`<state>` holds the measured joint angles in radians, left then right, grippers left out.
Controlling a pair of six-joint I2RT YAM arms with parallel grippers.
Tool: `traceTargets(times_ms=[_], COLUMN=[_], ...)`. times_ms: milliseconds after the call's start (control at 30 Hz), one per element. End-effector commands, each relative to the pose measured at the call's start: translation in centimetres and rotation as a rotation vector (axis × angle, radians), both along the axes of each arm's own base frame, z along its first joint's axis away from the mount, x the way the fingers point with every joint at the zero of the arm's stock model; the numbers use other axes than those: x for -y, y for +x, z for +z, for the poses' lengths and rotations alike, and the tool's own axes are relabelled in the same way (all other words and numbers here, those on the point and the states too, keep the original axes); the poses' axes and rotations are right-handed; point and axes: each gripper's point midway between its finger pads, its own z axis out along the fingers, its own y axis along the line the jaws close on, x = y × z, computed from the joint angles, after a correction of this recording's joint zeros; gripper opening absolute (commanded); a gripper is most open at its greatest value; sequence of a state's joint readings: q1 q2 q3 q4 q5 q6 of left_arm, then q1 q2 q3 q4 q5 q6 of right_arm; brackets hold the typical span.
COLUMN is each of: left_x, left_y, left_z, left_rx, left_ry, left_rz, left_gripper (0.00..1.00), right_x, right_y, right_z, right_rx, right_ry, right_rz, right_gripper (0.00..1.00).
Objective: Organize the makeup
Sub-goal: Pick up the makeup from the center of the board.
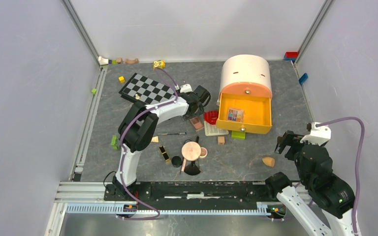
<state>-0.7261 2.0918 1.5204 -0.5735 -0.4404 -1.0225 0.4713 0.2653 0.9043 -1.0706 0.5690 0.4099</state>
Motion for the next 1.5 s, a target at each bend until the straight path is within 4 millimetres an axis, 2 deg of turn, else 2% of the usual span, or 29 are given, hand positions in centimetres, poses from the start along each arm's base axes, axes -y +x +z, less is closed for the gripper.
traceTargets(times_ms=[0, 133, 433, 500, 633, 800, 900, 967, 1200, 1333, 1467], left_x=[0.1, 0.4, -0.3, -0.5, -0.7, -1.3, -1.5, -1.3, -0.2, -0.9, -1.7], left_y=[-0.2, -0.7, -2.4, -2.7, -3.1, -3.5, -3.2, -2.8, -2.5, -3.1, -4.0], left_z=[-1.6, -2.4, -4.1, -4.5, -5.0, -4.4, -2.7, -0.8, 7.0, 11.2, 15.4], left_rx=[-0.034, -0.052, -0.114, -0.123, -0.139, -0.130, -0.096, -0.051, 0.123, 0.210, 0.301], left_ry=[0.013, 0.036, 0.133, 0.141, 0.153, 0.158, 0.156, 0.134, -0.011, -0.055, -0.111], left_rz=[0.030, 0.012, -0.025, -0.029, -0.044, -0.051, -0.065, -0.082, -0.186, -0.214, -0.236], left_gripper=[0.71, 0.66, 0.67, 0.63, 0.50, 0.35, 0.25, 0.21, 0.16, 0.15, 0.15], right_x=[0.1, 0.3, 0.6, 0.6, 0.7, 0.7, 0.5, 0.4, -0.3, -1.2, -3.2], right_y=[0.2, -0.1, -0.5, -0.6, -0.8, -0.9, -0.9, -0.9, -0.9, -0.7, -0.1], right_z=[0.6, 0.8, 1.0, 1.0, 1.2, 1.2, 1.1, 1.2, 2.4, 3.2, 4.2], right_rx=[0.026, 0.030, 0.041, 0.041, 0.043, 0.049, 0.047, 0.048, 0.074, 0.120, 0.179], right_ry=[-0.002, -0.002, 0.008, 0.008, 0.011, 0.021, 0.029, 0.035, 0.071, 0.091, 0.116], right_rz=[-0.001, -0.007, -0.011, -0.009, -0.010, -0.014, -0.009, -0.006, 0.028, 0.085, 0.191], right_gripper=[0.87, 0.87, 0.87, 0.87, 0.87, 0.87, 0.87, 0.87, 0.87, 0.87, 0.88])
